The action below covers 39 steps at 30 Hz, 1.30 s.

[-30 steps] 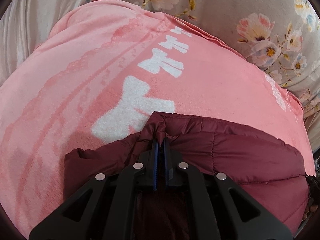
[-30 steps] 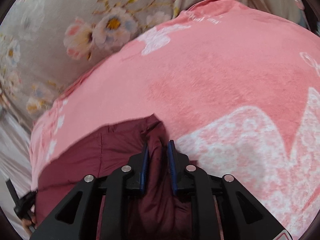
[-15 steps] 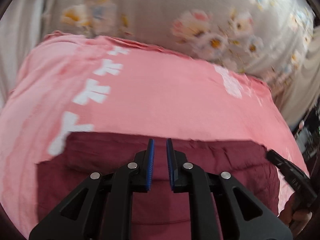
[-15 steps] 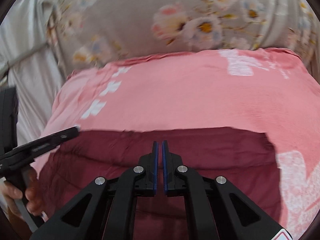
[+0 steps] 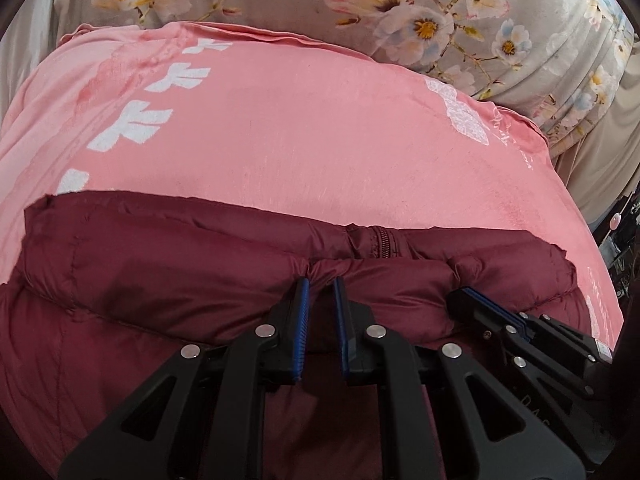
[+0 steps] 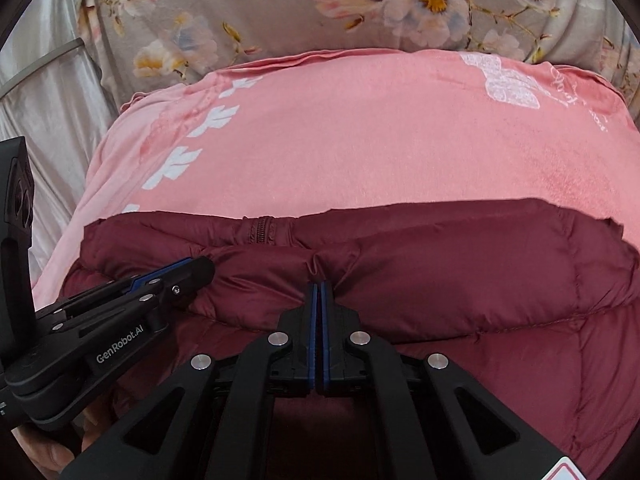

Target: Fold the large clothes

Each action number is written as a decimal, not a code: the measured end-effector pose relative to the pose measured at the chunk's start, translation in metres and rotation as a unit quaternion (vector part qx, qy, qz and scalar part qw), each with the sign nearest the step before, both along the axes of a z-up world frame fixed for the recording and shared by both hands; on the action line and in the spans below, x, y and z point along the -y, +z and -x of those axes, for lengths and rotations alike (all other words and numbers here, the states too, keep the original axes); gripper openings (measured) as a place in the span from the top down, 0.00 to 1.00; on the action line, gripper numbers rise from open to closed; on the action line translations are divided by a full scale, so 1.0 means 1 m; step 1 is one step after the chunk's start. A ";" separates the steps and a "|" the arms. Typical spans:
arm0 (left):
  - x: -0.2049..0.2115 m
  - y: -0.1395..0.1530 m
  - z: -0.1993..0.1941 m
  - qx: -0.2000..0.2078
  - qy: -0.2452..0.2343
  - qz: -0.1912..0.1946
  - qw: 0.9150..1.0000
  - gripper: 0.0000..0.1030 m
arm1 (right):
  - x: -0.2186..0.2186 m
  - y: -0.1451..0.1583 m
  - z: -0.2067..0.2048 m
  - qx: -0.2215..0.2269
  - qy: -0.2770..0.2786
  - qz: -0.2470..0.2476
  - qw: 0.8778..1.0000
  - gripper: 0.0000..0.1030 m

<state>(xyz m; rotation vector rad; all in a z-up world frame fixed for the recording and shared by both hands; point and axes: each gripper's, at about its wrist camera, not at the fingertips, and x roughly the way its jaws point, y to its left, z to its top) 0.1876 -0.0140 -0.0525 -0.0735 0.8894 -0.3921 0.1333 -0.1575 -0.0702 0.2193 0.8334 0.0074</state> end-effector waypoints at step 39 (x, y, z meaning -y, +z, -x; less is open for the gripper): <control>-0.185 0.027 0.096 0.023 0.180 0.054 0.982 0.38 | -0.041 -0.013 -0.006 -0.003 0.023 0.007 1.000 1.00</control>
